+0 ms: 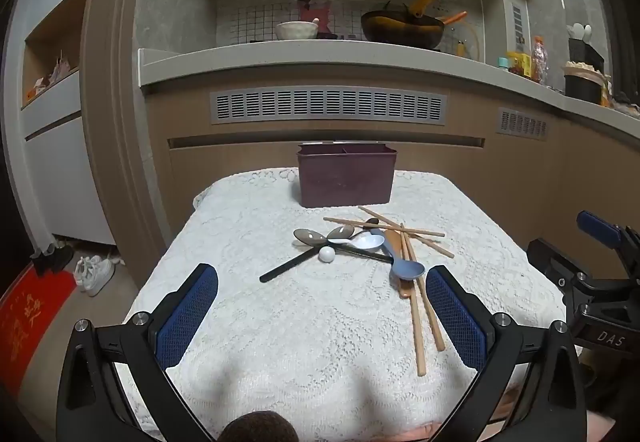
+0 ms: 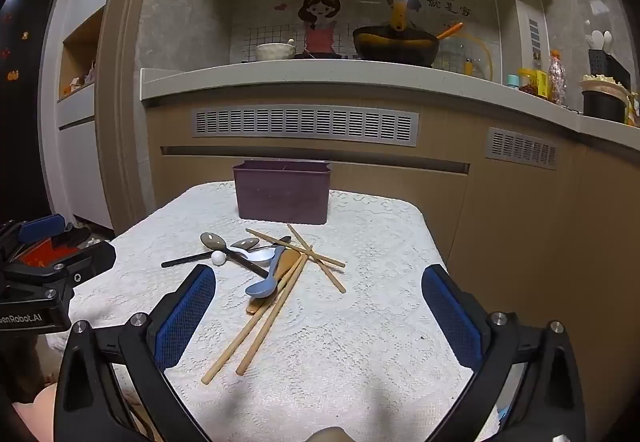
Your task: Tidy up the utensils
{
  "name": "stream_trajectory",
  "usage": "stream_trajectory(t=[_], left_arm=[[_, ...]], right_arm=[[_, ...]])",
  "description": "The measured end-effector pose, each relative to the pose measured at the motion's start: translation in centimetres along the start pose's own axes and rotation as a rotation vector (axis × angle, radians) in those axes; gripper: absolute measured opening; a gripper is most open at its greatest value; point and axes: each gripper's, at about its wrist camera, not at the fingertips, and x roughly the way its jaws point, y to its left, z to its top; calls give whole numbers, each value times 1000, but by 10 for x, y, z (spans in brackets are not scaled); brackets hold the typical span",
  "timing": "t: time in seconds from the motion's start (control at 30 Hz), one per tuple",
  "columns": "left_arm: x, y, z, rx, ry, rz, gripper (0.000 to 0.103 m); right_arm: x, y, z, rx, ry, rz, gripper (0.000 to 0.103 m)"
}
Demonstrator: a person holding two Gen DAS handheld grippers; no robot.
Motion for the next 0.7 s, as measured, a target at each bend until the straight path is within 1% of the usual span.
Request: stream_trajectory(t=[0.07, 0.1, 0.17, 0.33, 0.53, 0.7], left_arm=[[0, -2, 0, 5, -7, -4, 103], [-1, 2, -2, -13, -11, -10, 103], [0, 3, -3, -16, -7, -13, 103], [-3, -1, 0, 3, -1, -11, 103], [-3, -1, 1, -1, 2, -13, 103], [-4, -1, 0, 1, -1, -14, 103]], right_arm=[[0, 0, 0, -4, 1, -1, 102], [0, 0, 0, -4, 0, -2, 102], [-1, 0, 1, -4, -2, -2, 102], [-1, 1, 2, -11, 1, -5, 102], [-5, -2, 1, -17, 3, 3, 102], [-3, 7, 2, -42, -4, -4, 102]])
